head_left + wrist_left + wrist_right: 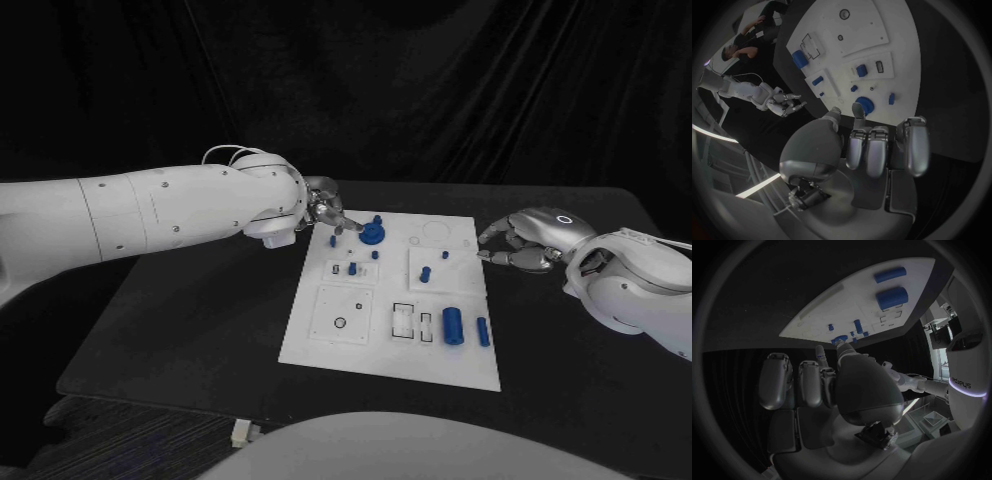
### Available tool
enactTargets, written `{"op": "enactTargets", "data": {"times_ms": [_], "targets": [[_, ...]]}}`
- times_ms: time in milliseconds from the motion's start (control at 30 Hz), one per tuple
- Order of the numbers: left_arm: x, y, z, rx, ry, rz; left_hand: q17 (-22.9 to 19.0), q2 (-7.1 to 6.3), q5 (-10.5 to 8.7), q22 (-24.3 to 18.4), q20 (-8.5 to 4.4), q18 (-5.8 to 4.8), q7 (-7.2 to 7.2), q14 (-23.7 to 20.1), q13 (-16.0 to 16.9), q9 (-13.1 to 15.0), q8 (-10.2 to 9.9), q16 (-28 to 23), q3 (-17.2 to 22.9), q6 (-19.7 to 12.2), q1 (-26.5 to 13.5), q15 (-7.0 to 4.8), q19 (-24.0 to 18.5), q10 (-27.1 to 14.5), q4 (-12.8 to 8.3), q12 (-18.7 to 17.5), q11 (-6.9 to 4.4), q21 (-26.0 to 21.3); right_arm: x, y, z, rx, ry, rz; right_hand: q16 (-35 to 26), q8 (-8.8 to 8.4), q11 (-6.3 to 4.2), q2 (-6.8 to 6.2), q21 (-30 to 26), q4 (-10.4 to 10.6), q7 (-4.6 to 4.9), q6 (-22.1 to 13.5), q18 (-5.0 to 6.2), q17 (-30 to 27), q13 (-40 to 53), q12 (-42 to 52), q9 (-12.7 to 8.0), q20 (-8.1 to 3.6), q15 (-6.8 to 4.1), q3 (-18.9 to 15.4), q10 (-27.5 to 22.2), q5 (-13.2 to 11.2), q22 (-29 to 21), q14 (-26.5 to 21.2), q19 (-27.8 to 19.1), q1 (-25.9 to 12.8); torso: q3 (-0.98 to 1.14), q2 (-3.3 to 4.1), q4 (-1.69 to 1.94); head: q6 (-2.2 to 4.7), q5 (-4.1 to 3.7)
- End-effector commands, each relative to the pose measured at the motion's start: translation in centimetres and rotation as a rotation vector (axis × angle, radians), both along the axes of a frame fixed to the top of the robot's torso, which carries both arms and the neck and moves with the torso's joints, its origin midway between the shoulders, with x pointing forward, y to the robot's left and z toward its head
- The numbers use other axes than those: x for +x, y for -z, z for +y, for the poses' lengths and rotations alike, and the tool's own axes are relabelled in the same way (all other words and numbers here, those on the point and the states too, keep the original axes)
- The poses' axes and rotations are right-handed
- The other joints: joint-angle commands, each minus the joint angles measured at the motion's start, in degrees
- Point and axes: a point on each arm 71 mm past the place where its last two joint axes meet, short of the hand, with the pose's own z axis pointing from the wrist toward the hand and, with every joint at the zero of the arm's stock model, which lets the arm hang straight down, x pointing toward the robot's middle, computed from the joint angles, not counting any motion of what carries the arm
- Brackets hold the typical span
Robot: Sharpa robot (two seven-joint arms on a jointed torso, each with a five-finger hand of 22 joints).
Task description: Assemble the parts on the task board
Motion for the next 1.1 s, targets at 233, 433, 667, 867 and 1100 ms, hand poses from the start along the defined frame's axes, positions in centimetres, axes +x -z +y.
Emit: {"op": "enactTargets", "data": {"times_ms": [233, 433, 667, 867, 1100], "targets": [[0.9, -0.6, -0.2, 0.002, 0.034, -0.032, 15.09, 0.81, 0.78, 11.37, -0.44, 0.21, -0.51, 5.95, 15.09, -2.74, -2.11, -0.24, -0.53, 1.37, 1.49, -0.59, 0.17, 6.07, 1.20, 0.20, -0.55, -0.19, -0.1, -0.1, 0.0, 0.012, 0.003, -0.017, -0.18, -0.17, 0.27, 0.32, 0.19, 0.55, -0.09, 0.27, 0.01, -0.24, 14.80, 0.06, -0.13, 0.50, 0.33, -0.18, 5.75, 0.00, 10.30, 2.80, 1.24, -0.23, 0.05, -0.08, -0.04, 0.01, -0.35], [1.6, -0.4, 0.3, 0.025, 0.024, -0.014, 15.09, 0.84, 0.80, 11.27, -0.45, 0.28, -0.50, 5.95, 15.09, -3.28, -2.59, -0.24, -0.63, 1.58, 1.93, -0.58, -0.02, 6.07, 1.23, 0.20, -0.54, -0.51, -0.2, -0.1, 0.0, 0.015, 0.000, -0.018, -0.23, -0.17, 0.25, 0.38, 0.13, 0.69, -0.13, 0.30, 0.03, -0.35, 14.83, 0.08, -0.15, 0.51, 0.32, -0.20, 5.76, -0.05, 10.28, 2.79, 1.23, -0.37, 0.17, -0.20, -0.21, 0.01, -0.19], [2.7, 0.0, 1.2, 0.056, -0.002, 0.006, 15.09, 0.50, 1.21, 11.27, -0.44, 0.29, -0.62, 5.95, 15.09, -0.04, 0.43, -0.24, -1.50, 1.44, 3.36, -0.56, -0.15, 6.07, 0.96, 0.20, -0.57, -0.59, -0.2, -0.1, 0.1, 0.015, -0.005, -0.016, -0.31, -0.08, 0.21, 0.48, -0.01, 0.81, -0.19, 0.51, 0.06, -0.52, 14.63, -0.02, -0.15, 0.51, 0.30, -0.18, 5.66, -0.03, 10.24, 2.77, 1.21, -0.47, 0.02, -0.01, -0.17, 0.01, -0.01], [3.7, 1.0, 1.8, 0.079, -0.020, 0.031, 15.09, 0.36, 1.18, 11.22, -0.44, 0.32, -0.59, 5.95, 15.09, 0.53, 0.80, -0.24, -1.83, 1.07, 3.33, -0.56, -0.26, 6.07, 1.10, 0.20, -0.57, -0.75, -0.3, -0.1, 0.2, 0.016, -0.006, -0.015, -0.35, -0.04, 0.19, 0.49, -0.12, 0.78, -0.22, 0.60, 0.08, -0.59, 14.53, -0.07, -0.15, 0.50, 0.29, -0.13, 5.61, 0.10, 10.21, 2.76, 1.19, -0.40, 0.14, -0.12, -0.13, 0.01, -0.17], [4.6, 2.1, 2.3, 0.086, -0.034, 0.044, 15.09, 0.73, 0.93, 11.15, -0.16, 0.35, 0.13, 5.95, 15.09, -1.73, -2.96, -0.24, -2.69, -0.80, 3.58, -0.16, -0.49, 6.07, 1.73, 0.20, -0.01, -0.99, -0.3, -0.1, 0.1, 0.013, -0.003, -0.012, -0.41, -0.03, 0.19, 0.49, -0.11, 0.76, -0.22, 0.62, 0.08, -0.71, 14.46, -0.10, -0.16, 0.50, 0.28, -0.12, 5.57, 0.15, 10.21, 2.74, 1.19, -0.38, 0.14, -0.12, -0.13, 0.01, 0.07]]}}
